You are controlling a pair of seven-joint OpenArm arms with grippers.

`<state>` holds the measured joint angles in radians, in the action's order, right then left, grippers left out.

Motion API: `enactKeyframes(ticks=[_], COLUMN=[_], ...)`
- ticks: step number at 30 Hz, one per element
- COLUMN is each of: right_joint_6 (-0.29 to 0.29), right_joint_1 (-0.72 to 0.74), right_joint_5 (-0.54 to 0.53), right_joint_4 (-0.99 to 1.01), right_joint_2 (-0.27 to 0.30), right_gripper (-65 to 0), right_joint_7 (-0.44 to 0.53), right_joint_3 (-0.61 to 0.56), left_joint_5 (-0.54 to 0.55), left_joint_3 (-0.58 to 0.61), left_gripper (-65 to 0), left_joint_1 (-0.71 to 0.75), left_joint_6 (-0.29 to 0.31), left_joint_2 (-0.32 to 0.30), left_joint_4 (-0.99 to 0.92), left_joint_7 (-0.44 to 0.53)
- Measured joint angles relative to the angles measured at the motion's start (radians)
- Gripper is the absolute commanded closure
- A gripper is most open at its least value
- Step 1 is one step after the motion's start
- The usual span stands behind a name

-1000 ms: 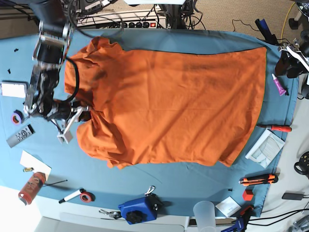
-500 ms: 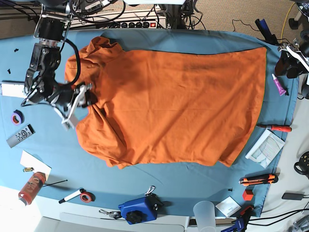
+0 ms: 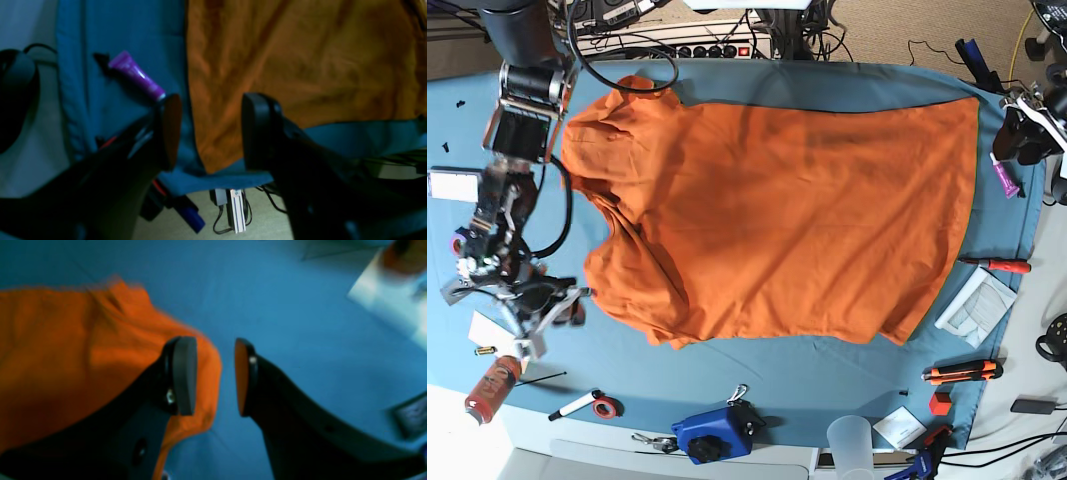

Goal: Layout the t-shirt on the table in an organized manner, then fold the t-shirt properly
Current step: 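Grasp the sleeve corner with the right gripper and smooth it outward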

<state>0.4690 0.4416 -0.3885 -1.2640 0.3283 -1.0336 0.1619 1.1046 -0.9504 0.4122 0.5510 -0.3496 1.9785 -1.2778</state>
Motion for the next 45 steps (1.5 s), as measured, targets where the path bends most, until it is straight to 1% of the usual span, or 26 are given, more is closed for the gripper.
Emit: enactKeyframes(ticks=[4,6,9,10,12,13,14,15,16,19,22,23,24,28,31,34,35,37,38,39,45], right_joint_6=[-0.003,-0.004,-0.004,-0.002,-0.003,-0.003,0.003,0.037,0.065,0.14,0.177,0.193,0.193,0.194,0.194,0.194,0.195,0.217,0.228,0.228,0.225], right_joint_1=[0.047,0.061,0.059,0.06,0.066,0.068,0.071,0.071,0.07,0.026,-0.048,-0.069,-0.09,-0.198,-0.256,-0.27,-0.274,-0.278,-0.279,-0.281,-0.264], right_joint_5=[0.037,0.058,0.053,0.048,0.046,0.033,0.023,0.01,-0.025,-0.111,-0.208,-0.225,-0.238,-0.235,-0.238,-0.239,-0.239,-0.247,-0.271,-0.307,-0.579], right_joint_4=[0.201,0.26,0.311,0.318,0.322,0.321,0.319,0.314,0.302,0.217,0.056,-0.001,-0.053,-0.193,-0.207,-0.209,-0.209,-0.209,-0.209,-0.209,-0.245], right_joint_2=[-0.024,-0.04,-0.056,-0.058,-0.068,-0.076,-0.081,-0.083,-0.085,-0.09,-0.096,-0.096,-0.095,-0.093,-0.095,-0.094,-0.093,-0.093,-0.093,-0.09,-0.045], right_gripper=[-19.5,-19.5,-18.9,-15.9,-4.5,0.0,0.0,0.0,0.0,0.0,0.0,0.0,0.0,0.0,0.0,0.0,-3.5,-14.7,-19.0,-21.5,-21.7], right_joint_7=[0.006,0.026,0.044,0.047,-0.001,-0.027,-0.053,-0.094,-0.145,-0.227,-0.307,-0.338,-0.356,-0.357,-0.355,-0.346,-0.346,-0.363,-0.377,-0.377,-0.383], right_joint_3=[0.0,0.0,0.0,0.001,0.002,0.002,0.003,0.003,0.003,0.001,-0.002,-0.002,-0.002,-0.001,-0.002,-0.002,-0.002,-0.002,-0.002,-0.002,-0.002], left_joint_5=[0.0,0.0,0.0,0.0,0.0,0.0,0.0,0.0,0.0,0.0,0.0,0.0,0.0,0.0,0.0,0.0,0.0,0.0,0.0,0.0,0.0], left_joint_3=[0.0,0.0,0.0,0.0,0.0,0.0,0.0,0.0,0.0,0.0,0.0,0.0,0.0,0.0,0.0,0.0,0.0,0.0,0.0,0.0,0.0], left_gripper=[-30.1,-30.1,-30.1,-30.1,-30.1,-30.1,-30.1,-30.1,-30.1,-30.1,-30.1,-30.1,-30.1,-30.1,-30.1,-30.1,-30.1,-30.1,-30.1,-30.1,-30.1], left_joint_1=[0.0,0.0,0.0,0.0,0.001,0.0,0.0,0.0,0.0,0.001,0.001,0.001,0.001,0.001,0.0,0.0,0.0,0.0,0.0,0.0,0.0], left_joint_6=[0.0,0.0,0.0,0.0,0.0,0.0,0.0,0.0,0.0,0.0,0.0,0.0,0.0,0.0,0.0,0.0,0.0,0.0,0.0,0.0,0.0], left_joint_2=[0.0,0.001,0.001,0.001,0.001,0.001,0.001,0.001,0.001,0.001,0.001,0.001,0.002,0.002,0.001,0.001,0.001,0.001,0.001,0.001,0.001], left_joint_4=[0.0,0.0,0.0,0.0,0.0,0.0,0.0,0.0,0.0,0.0,0.0,0.0,0.0,0.0,0.0,0.0,0.0,0.0,0.0,0.0,0.0], left_joint_7=[0.0,0.0,0.0,0.0,0.0,0.0,0.0,0.0,0.0,0.0,0.0,0.0,0.001,0.001,0.023,0.023,0.023,0.023,0.023,0.023,0.023])
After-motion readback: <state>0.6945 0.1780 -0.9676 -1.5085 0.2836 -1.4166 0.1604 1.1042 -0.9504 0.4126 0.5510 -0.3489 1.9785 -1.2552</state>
